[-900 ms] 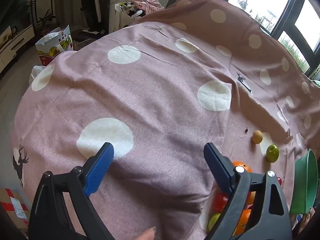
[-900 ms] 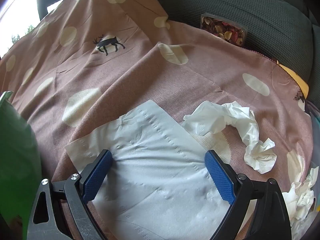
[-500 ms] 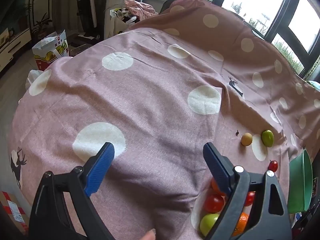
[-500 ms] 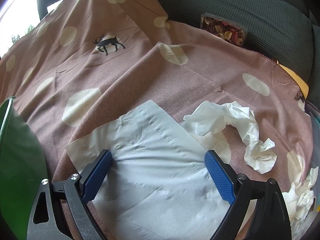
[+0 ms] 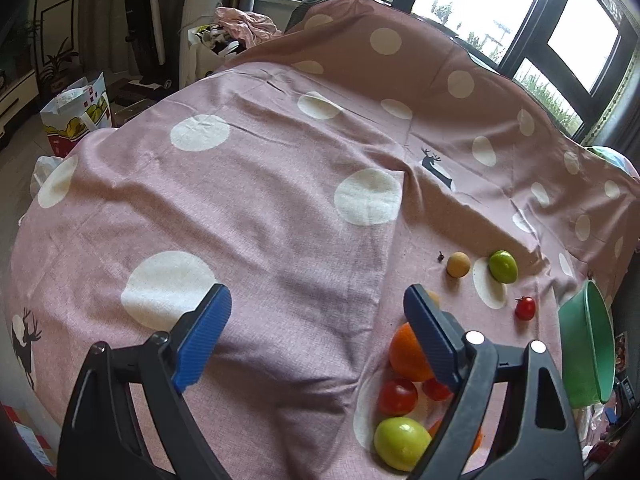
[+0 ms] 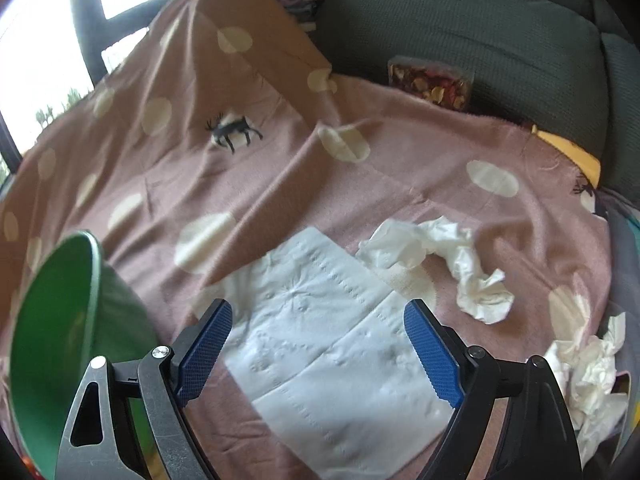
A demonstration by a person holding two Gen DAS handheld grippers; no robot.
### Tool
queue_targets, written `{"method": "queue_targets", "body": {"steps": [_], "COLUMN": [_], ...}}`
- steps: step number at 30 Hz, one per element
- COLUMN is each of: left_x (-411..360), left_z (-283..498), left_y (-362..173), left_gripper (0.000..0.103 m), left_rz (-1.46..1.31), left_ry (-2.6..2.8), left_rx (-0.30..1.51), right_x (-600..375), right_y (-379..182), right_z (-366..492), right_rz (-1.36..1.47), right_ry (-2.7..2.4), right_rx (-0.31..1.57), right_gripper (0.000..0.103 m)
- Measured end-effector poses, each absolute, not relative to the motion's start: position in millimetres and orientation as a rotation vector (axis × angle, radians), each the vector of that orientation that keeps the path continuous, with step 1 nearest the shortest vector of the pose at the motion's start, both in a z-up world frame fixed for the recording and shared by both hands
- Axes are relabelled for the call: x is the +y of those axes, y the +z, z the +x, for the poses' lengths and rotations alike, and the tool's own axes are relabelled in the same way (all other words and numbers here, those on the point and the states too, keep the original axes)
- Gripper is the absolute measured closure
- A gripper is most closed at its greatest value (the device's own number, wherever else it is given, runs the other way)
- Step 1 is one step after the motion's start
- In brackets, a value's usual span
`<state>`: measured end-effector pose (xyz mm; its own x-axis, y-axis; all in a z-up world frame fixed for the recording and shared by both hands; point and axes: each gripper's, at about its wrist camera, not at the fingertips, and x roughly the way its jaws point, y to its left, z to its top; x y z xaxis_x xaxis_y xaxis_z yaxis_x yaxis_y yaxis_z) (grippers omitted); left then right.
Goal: Organize fruits
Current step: 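Move both tools over the fruit cluster on the cloth, then close the right gripper on the orange beside the green fruit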
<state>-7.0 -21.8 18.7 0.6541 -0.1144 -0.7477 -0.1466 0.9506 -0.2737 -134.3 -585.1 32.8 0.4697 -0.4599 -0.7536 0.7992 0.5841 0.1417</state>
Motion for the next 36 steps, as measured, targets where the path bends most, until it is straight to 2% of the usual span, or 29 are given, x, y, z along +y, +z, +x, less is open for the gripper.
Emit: {"method": "queue_targets", "body": {"steps": [7,12,19,23,27,33,36], "left_x": [-33.7,-41.2,-52.5,-58.8,-64.6,-73.1,-81.3], "left_z": [-10.5,-13.3,-13.9,-11.9,-12.2,-20.2,-27.6], "left_y": [23.6,27.5,25.3,20.1,17.2,21.9,22.5], "left_gripper": [0.017,0.020,0.030,0.032,0.037,0.043,0.048], "left_rz": [-0.310,-0.312,-0.283,-0.294,-0.281,-0.249,-0.234], "left_ry": [-0.035,-0.089,-0.158,-0.182,-0.179,-0.227,-0.282], "left_rx": [0.858,0.863,0.920,0.954,0.988,0.993,1.010], "right_x": [-485.8,-399.8,-310.9,-277.3,-264.7,-265.0,-270.5], "right_y": [123.1,150.2,120.5,98.8,76.3,65.5,63.5], "right_z": [-126.7,-90.2,-36.6,-23.4,-9.9,-17.3,-24.1], "right_rz": [0.410,0.388,0.417,0.413,0.437,0.464,0.506], "right_ry": [-0.561,-0.238,0.053,0.146,0.206,0.220,0.229], "right_rx": [0.576,0.555,0.709,0.777,0.873,0.920,0.928], "right_gripper": [0.014,0.014,0.016,0.026,0.043,0.048,0.054]}}
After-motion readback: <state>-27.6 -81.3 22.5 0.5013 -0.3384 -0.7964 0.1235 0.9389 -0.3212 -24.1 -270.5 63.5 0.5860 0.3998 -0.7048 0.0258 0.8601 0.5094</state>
